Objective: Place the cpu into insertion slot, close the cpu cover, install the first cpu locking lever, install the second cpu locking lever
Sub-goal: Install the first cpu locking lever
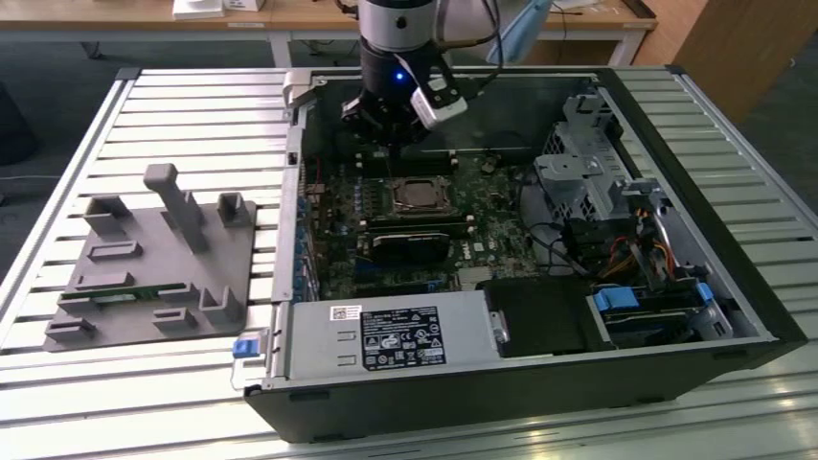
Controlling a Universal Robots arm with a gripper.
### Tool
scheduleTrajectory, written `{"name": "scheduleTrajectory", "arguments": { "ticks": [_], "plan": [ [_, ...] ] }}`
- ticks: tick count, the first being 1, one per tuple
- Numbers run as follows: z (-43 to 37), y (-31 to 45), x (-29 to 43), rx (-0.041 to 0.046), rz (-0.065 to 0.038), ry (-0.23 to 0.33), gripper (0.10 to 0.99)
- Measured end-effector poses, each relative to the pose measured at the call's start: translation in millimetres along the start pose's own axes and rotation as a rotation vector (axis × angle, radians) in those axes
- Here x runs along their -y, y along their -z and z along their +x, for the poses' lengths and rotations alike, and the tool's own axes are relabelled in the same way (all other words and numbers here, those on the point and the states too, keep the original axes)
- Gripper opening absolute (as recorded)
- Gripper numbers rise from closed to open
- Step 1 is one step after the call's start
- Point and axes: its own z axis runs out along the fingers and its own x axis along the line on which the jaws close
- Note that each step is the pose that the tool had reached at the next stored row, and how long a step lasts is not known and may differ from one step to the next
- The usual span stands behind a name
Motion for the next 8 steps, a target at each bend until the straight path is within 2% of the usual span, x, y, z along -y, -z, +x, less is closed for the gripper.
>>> {"name": "scheduleTrajectory", "arguments": {
  "ticks": [2, 8],
  "plan": [
    [4.0, -0.5, 0.0, 0.0002, 0.0, 0.0, 0.118],
    [9.3, -0.9, 0.1, 0.0007, 0.0, 0.0, 0.118]
  ]
}}
